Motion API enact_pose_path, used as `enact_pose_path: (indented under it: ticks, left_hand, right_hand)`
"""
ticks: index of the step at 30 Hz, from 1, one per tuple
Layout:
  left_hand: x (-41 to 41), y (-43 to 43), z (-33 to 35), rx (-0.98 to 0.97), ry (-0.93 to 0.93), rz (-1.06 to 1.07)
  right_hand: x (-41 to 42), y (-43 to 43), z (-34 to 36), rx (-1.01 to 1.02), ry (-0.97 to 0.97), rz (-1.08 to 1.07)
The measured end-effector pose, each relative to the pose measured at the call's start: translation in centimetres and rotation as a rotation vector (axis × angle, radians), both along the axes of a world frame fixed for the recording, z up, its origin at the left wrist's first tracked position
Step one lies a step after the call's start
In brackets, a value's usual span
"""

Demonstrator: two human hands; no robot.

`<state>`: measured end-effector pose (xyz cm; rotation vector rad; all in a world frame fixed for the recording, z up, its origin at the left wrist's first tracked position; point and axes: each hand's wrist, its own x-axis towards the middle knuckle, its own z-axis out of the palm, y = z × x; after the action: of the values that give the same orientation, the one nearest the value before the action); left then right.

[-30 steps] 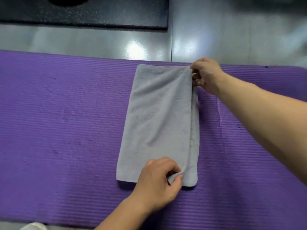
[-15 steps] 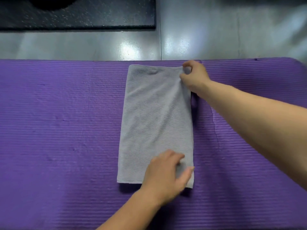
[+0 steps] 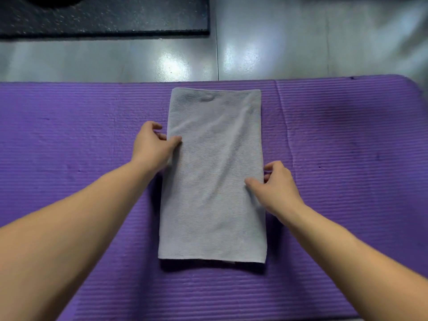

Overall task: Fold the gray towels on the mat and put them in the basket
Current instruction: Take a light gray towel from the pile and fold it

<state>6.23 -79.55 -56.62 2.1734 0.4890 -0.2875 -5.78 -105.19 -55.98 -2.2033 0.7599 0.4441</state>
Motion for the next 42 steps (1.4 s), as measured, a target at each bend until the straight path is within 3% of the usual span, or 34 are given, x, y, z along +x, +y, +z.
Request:
enact_pose_path:
  ticks: [7,13,19,24,27,32,36,38,42]
  left_hand:
    - [5.7,-1.8,0.2,-0.099,-0.001,0.159]
    - [8.1,-0.4,0.4,-0.096,0.037,0.149]
    - [0.7,6.0,-0.6,-0.208,-0.029,0.522]
    - [-2.5,12.3,-0.7,-0.241,-0.019,0.643]
    - [-0.1,14.5,0.3,-0.251,0.074,0.488]
    - [-1.3,13.7,2.4,-0.089,0.308,0.083]
    - [-6.0,11.4,2.5,-0.085,0.591,-0.169]
    - [-7.4,10.1,2.0,-0.103,0.533,-0.130]
    - [-6.8,8.4,1.1,-0.167,0.198,0.154]
  right_hand:
    - [-0.9,0.2,1.4,-0.012,0.132,0.100]
    - [-2.9,0.7,1.1,0.081,-0.014,0.101]
    - [5.4,-4.1,0.9,0.005,-0.174,0.166]
    - [9.4,-6.8,3.2,0.158,0.294,0.536]
    - [7.3,-7.1,2.1,0.240,0.260,0.430]
    - [6.6,-7.6,1.4,0.485,-0.029,-0.062]
    - [9.0,-7.8,0.9,0.379,-0.205,-0.328]
    - [9.2,-8.1,0.6,0.321,-0.170,-0.262]
    - [5.6,-6.3,1.9,0.158,-0.116,-0.092]
